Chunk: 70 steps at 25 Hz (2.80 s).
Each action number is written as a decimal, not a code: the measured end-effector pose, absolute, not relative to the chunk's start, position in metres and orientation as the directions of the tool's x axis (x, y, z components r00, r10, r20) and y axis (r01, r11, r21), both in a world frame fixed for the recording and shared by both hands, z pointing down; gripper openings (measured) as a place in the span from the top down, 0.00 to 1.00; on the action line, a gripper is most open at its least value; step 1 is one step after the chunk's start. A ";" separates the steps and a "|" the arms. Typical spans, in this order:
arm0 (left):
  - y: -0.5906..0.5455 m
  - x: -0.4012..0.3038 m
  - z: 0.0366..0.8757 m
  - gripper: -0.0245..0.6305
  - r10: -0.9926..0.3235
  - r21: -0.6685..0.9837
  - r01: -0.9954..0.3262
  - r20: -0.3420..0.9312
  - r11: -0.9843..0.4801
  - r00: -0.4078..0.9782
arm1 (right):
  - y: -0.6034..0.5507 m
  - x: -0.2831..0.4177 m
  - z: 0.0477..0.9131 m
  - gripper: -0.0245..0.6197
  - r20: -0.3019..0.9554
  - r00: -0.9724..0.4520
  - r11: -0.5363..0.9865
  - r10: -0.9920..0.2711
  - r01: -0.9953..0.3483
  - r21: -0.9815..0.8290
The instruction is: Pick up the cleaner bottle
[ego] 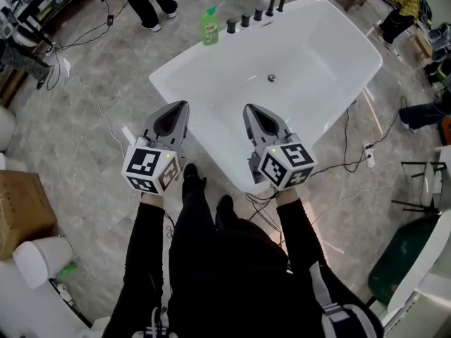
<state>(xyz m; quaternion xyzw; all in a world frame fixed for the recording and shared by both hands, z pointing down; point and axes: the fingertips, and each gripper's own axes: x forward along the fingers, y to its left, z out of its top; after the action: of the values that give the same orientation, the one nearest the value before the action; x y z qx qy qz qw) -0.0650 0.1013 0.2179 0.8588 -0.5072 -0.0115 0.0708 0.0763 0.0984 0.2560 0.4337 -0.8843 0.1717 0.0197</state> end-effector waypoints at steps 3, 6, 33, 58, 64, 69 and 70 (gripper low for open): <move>0.081 -0.074 0.223 0.95 -0.873 0.144 -0.868 0.052 -0.475 0.485 | 0.084 0.068 0.262 0.96 0.198 -0.619 0.558 -0.760 -0.778 -0.290; 0.056 -0.088 0.228 0.95 -0.866 0.146 -0.863 0.060 -0.484 0.496 | 0.063 0.057 0.268 0.96 0.215 -0.608 0.544 -0.765 -0.787 -0.291; -0.130 -0.146 0.274 0.88 -0.723 0.130 -0.742 0.167 -0.657 0.670 | -0.083 0.012 0.308 0.96 0.339 -0.374 0.287 -0.863 -0.916 -0.281; -0.271 -0.096 0.413 0.70 -0.642 0.104 -0.705 0.337 -0.701 0.688 | -0.178 0.034 0.417 0.96 0.416 -0.389 0.271 -0.822 -0.910 -0.315; -0.300 -0.089 0.448 0.64 -0.634 0.090 -0.702 0.359 -0.706 0.685 | -0.202 0.024 0.444 0.96 0.425 -0.402 0.280 -0.811 -0.904 -0.322; -0.326 -0.085 0.471 0.63 -0.628 0.088 -0.699 0.370 -0.710 0.684 | -0.220 0.018 0.465 0.96 0.431 -0.408 0.277 -0.805 -0.900 -0.336; -0.332 -0.085 0.476 0.63 -0.628 0.084 -0.699 0.373 -0.710 0.683 | -0.224 0.017 0.469 0.96 0.433 -0.410 0.277 -0.803 -0.900 -0.338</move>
<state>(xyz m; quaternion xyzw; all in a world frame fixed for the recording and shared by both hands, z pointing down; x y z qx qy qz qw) -0.0848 -0.3317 0.4757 0.9106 -0.3642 0.1607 0.1105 0.0174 -0.2235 0.4689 0.5361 -0.7941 0.2724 0.0885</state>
